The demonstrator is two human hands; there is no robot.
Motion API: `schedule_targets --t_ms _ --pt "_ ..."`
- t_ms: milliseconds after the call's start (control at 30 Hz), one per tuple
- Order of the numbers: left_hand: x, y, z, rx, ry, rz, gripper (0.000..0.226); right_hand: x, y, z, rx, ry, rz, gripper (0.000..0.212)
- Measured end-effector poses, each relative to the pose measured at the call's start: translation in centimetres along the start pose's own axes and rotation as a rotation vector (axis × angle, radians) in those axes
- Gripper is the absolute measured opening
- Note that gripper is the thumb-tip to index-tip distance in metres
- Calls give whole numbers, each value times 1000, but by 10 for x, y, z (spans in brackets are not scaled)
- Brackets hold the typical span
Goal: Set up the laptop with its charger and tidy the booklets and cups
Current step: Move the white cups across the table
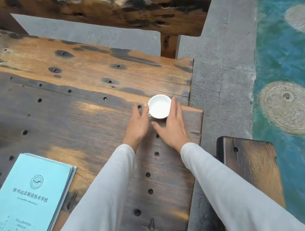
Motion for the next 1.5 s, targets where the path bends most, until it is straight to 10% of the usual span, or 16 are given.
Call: schedule_targets --t_ms 167,667,1500 --pt "9 6 13 -7 -20 -222 45 0 1 16 59 116 184 120" --pt "-5 -5 -58 -74 -23 -304 56 -17 -2 -40 25 47 264 94" --pt "-232 -44 -419 -4 -113 -517 47 -10 111 -407 -190 -80 96 94"
Point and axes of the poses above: each hand's wrist, its own z-axis towards the middle knuckle, its own y-axis out of the palm, x = y × z, the point moved 8 cm from there along z, towards the middle knuckle, and after that the axes turned 8 degrees about z, right-handed, at the moved point
